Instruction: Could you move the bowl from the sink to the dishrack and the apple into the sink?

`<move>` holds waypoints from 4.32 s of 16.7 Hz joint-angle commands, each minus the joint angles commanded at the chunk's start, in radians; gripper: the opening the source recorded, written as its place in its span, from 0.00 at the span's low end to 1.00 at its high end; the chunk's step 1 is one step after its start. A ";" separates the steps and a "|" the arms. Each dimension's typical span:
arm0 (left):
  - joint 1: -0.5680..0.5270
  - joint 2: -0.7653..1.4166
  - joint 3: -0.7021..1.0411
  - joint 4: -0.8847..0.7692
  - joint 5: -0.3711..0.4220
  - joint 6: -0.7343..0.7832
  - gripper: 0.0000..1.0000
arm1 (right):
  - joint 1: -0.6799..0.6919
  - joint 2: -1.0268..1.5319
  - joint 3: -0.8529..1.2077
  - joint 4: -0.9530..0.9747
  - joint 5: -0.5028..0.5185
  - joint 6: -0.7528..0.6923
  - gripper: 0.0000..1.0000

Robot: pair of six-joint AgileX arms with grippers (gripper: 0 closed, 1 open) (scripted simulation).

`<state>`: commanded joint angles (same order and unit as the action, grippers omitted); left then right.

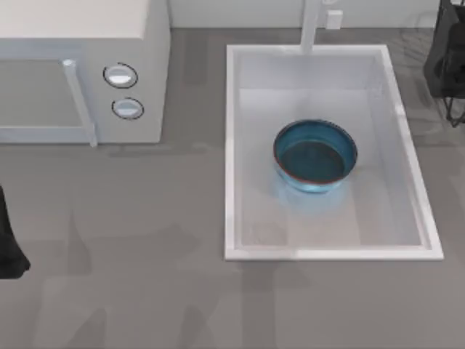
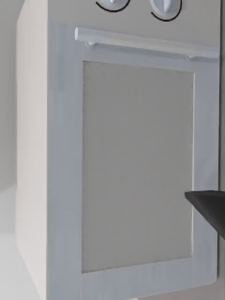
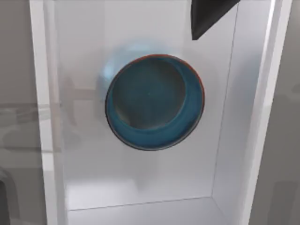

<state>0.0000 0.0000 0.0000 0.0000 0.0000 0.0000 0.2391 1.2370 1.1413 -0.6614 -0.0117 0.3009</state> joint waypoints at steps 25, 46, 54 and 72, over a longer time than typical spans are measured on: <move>0.000 0.000 0.000 0.000 0.000 0.000 1.00 | 0.277 1.444 1.389 -0.589 0.123 0.236 1.00; 0.000 0.000 0.000 0.000 0.000 0.000 1.00 | 0.264 1.625 1.365 -0.381 0.124 0.219 0.40; 0.000 0.000 0.000 0.000 0.000 0.000 1.00 | 0.264 1.625 1.365 -0.381 0.124 0.219 0.00; 0.000 0.000 0.000 0.000 0.000 0.000 1.00 | 0.519 1.026 1.031 -0.659 0.155 0.469 0.00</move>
<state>0.0000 0.0000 0.0000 0.0000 0.0000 0.0000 0.7576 2.2629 2.1722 -1.3202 0.1432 0.7696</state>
